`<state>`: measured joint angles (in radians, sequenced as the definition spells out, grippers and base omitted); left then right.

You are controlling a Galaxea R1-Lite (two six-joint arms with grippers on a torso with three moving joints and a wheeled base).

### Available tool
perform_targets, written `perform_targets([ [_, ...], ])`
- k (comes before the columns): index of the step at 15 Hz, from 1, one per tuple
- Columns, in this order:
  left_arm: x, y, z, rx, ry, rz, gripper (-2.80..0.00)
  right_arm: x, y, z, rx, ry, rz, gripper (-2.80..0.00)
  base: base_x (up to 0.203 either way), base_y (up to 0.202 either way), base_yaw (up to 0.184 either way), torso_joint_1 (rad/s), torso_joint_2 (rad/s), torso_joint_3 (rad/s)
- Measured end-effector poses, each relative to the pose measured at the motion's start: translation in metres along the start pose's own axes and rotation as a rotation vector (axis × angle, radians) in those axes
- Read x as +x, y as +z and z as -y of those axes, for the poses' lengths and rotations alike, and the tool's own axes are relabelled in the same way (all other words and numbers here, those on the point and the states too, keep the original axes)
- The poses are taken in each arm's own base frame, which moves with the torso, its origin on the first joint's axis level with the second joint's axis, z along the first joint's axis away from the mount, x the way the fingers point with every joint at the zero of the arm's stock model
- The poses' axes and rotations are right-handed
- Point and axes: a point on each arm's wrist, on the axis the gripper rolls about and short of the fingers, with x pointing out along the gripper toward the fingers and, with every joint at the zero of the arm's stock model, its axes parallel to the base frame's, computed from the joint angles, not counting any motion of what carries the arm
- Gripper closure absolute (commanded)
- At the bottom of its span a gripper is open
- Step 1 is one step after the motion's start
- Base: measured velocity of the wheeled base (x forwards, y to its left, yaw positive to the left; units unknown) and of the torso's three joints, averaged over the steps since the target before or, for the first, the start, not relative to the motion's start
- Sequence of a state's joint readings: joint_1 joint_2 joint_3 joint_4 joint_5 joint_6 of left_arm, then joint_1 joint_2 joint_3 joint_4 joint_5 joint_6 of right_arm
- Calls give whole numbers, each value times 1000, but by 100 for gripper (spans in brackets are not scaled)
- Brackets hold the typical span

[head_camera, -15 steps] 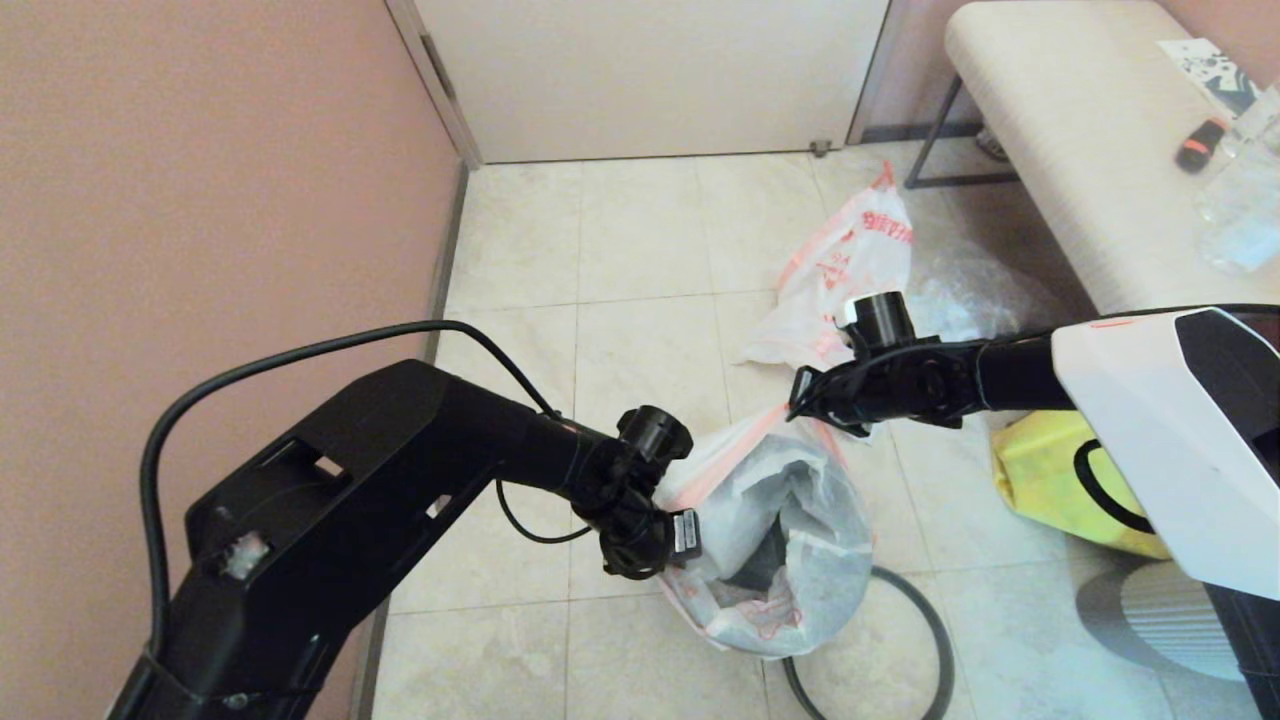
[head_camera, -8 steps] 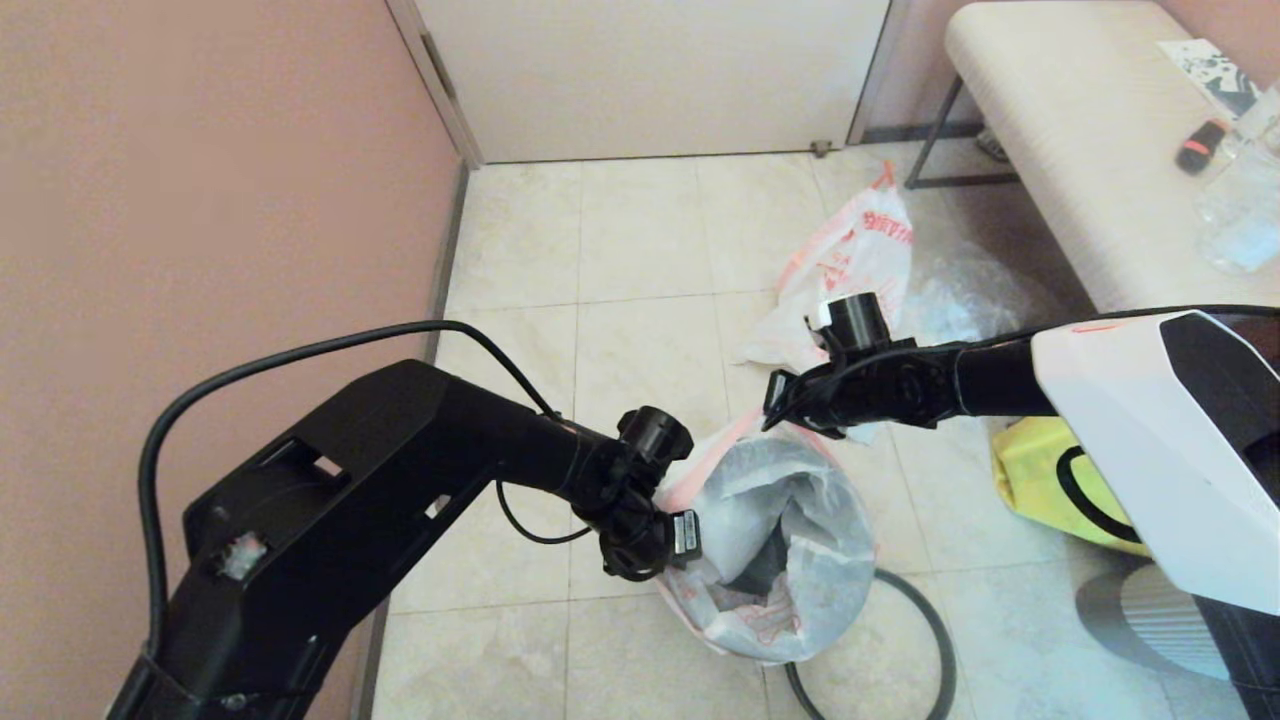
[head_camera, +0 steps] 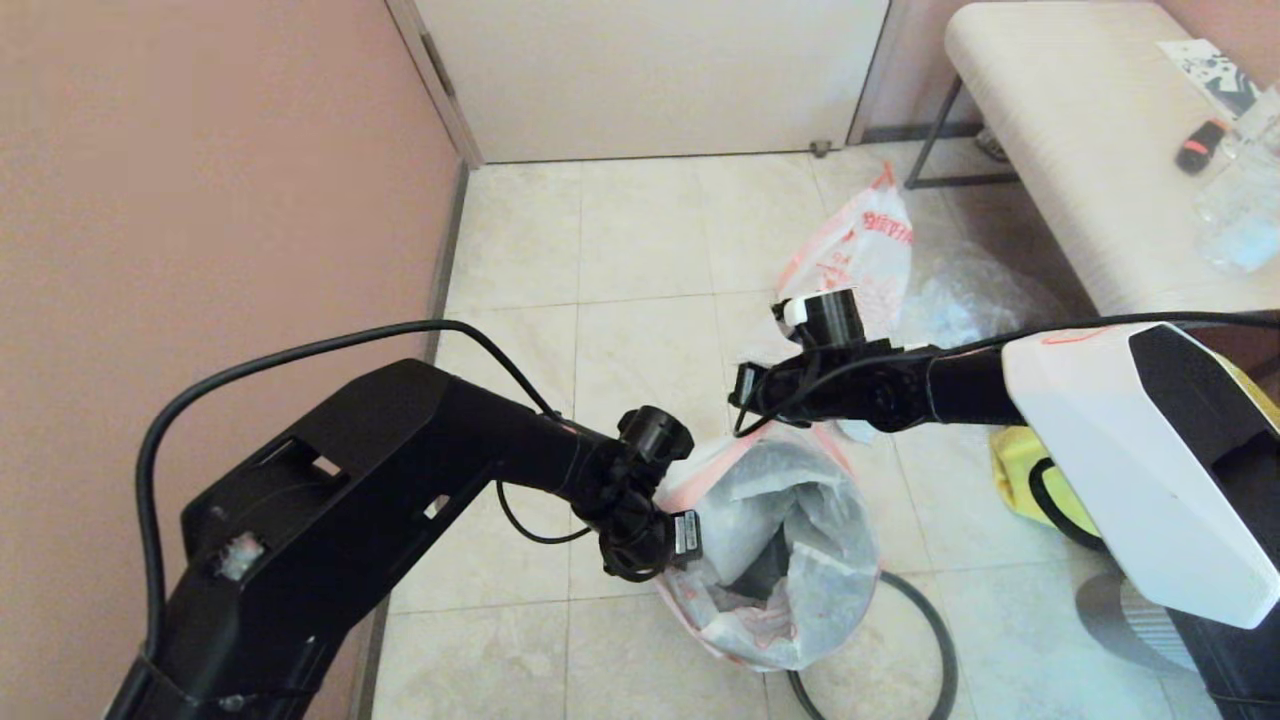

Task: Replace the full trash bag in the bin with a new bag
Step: Put the new garbage bag on the trash can

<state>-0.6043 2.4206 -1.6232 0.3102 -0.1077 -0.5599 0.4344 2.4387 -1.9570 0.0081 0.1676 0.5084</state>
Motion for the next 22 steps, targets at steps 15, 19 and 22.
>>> perform_targets([
  [15,-3,3,-1,0,-22,37,0,-29,-15,16,-245,-31,-355,0,0,0,0,0,0,0],
  [19,-3,3,-1,0,-22,37,0,-18,-21,16,-285,-5,-351,0,0,0,0,0,0,0],
  [22,-3,3,-1,0,-23,37,0,-7,-15,15,-297,36,-247,0,0,0,0,0,0,0],
])
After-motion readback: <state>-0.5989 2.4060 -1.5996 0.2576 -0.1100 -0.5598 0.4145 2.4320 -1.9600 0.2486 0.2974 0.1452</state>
